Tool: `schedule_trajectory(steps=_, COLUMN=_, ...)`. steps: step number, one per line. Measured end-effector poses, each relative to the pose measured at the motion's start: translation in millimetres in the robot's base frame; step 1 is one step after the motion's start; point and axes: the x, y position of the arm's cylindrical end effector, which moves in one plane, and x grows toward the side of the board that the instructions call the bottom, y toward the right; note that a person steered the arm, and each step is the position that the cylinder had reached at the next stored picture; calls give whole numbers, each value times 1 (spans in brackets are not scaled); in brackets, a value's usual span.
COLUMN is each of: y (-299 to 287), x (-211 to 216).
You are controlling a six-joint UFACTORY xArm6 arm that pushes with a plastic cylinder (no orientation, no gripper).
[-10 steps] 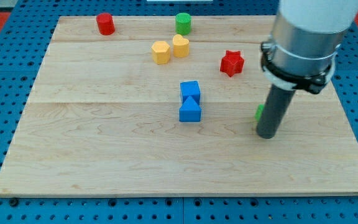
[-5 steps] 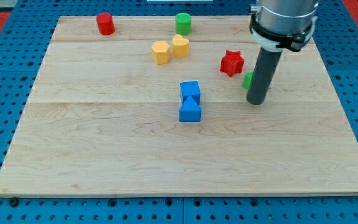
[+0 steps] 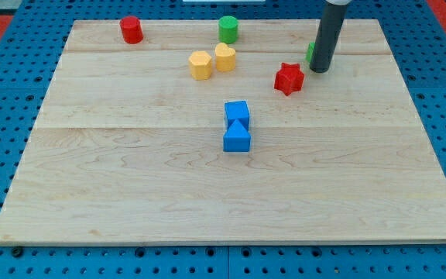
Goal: Move the green star right to the green circle
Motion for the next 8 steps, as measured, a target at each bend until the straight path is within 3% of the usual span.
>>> schedule_trajectory(steps=1, y=-21, x=-13)
schedule_trajectory(steps=3, y=62, x=-21)
schedule_trajectory(steps=5, y=41, x=-57)
schedule_trajectory(steps=8, y=15, x=-42)
